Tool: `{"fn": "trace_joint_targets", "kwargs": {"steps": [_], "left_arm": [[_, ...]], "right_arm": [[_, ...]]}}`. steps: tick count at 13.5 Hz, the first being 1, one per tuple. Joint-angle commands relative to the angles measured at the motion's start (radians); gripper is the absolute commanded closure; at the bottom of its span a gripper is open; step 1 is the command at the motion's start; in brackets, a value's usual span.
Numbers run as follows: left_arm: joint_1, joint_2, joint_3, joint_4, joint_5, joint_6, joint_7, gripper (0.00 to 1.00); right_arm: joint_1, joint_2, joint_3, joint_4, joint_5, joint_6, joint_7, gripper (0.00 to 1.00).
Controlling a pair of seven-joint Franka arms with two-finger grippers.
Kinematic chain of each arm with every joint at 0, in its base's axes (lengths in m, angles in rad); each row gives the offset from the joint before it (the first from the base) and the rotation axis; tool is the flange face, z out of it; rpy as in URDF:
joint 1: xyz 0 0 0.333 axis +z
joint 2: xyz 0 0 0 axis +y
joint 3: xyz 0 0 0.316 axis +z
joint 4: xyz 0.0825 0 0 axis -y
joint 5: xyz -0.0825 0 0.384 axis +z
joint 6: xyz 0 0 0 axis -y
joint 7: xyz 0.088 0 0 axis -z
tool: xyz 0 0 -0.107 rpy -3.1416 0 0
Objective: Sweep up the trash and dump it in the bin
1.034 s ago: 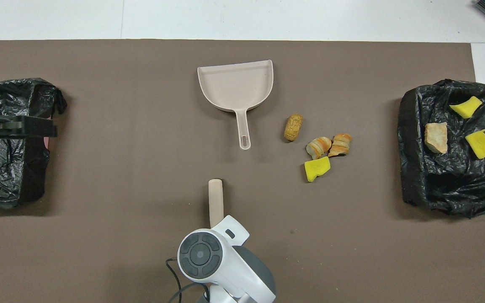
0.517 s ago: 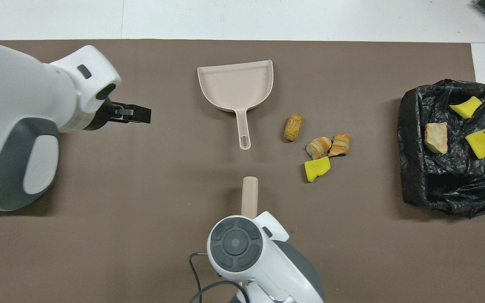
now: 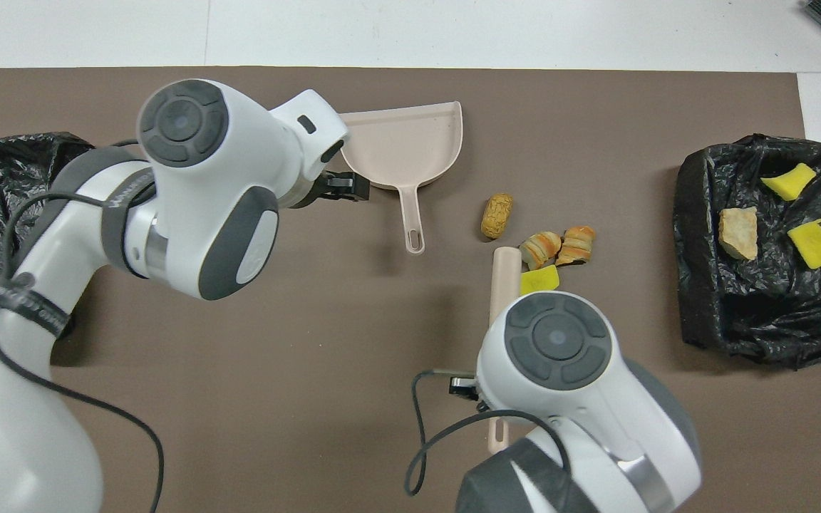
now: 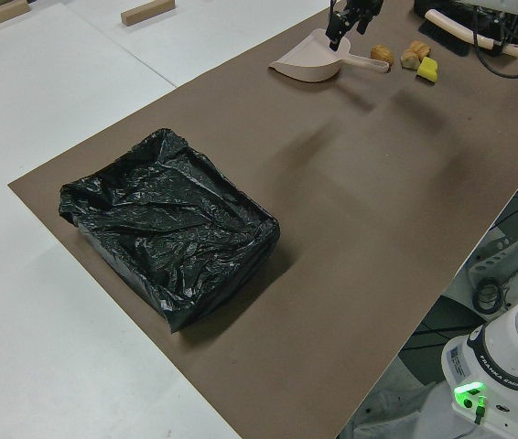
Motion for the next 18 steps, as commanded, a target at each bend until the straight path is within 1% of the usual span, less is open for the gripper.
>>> {"fn": "trace_joint_targets", "kwargs": {"steps": [1, 3, 4, 5, 7, 9, 12, 13, 14, 16, 17, 18], "left_arm": [[-0.051, 0.068, 0.015, 0.052, -0.002, 0.072, -0.065, 0.00], [-0.053, 0.073, 0.014, 0.042, -0.003, 0.101, -0.061, 0.00], [-0.076, 0.088, 0.014, 0.036, 0.004, 0.116, -0.067, 0.00], [-0.140, 0.146, 0.019, 0.048, 0.003, 0.121, -0.073, 0.00], [-0.148, 0.159, 0.025, 0.048, 0.006, 0.121, -0.073, 0.00], [-0.153, 0.154, 0.025, 0.047, 0.006, 0.127, -0.073, 0.00], [-0.148, 0.150, 0.028, 0.039, 0.012, 0.115, -0.071, 0.00], [-0.148, 0.151, 0.026, 0.041, 0.027, 0.110, -0.074, 0.13], [-0.149, 0.151, 0.026, 0.041, 0.027, 0.101, -0.077, 0.46], [-0.151, 0.148, 0.026, 0.041, 0.024, 0.058, -0.091, 0.95], [-0.149, 0.140, 0.026, 0.039, 0.023, 0.034, -0.096, 1.00], [-0.146, 0.137, 0.028, 0.041, 0.024, -0.013, -0.093, 1.00]], "right_arm": [[-0.122, 0.021, 0.013, 0.009, -0.065, -0.005, -0.160, 1.00], [-0.204, 0.036, 0.013, 0.006, -0.121, 0.005, -0.248, 1.00], [-0.240, 0.041, 0.015, -0.003, -0.135, 0.008, -0.279, 1.00], [-0.265, 0.042, 0.013, -0.026, -0.143, 0.028, -0.286, 1.00], [-0.351, 0.021, 0.015, -0.098, -0.145, 0.094, -0.346, 1.00], [-0.397, 0.012, 0.015, -0.138, -0.145, 0.152, -0.415, 1.00], [-0.402, 0.024, 0.016, -0.160, -0.145, 0.202, -0.443, 1.00], [-0.402, 0.025, 0.018, -0.160, -0.145, 0.206, -0.466, 1.00], [-0.402, 0.025, 0.019, -0.160, -0.145, 0.208, -0.496, 1.00], [-0.402, 0.027, 0.018, -0.175, -0.143, 0.214, -0.552, 1.00], [-0.403, 0.030, 0.018, -0.207, -0.143, 0.247, -0.543, 1.00], [-0.403, 0.033, 0.018, -0.248, -0.141, 0.312, -0.520, 1.00]]}}
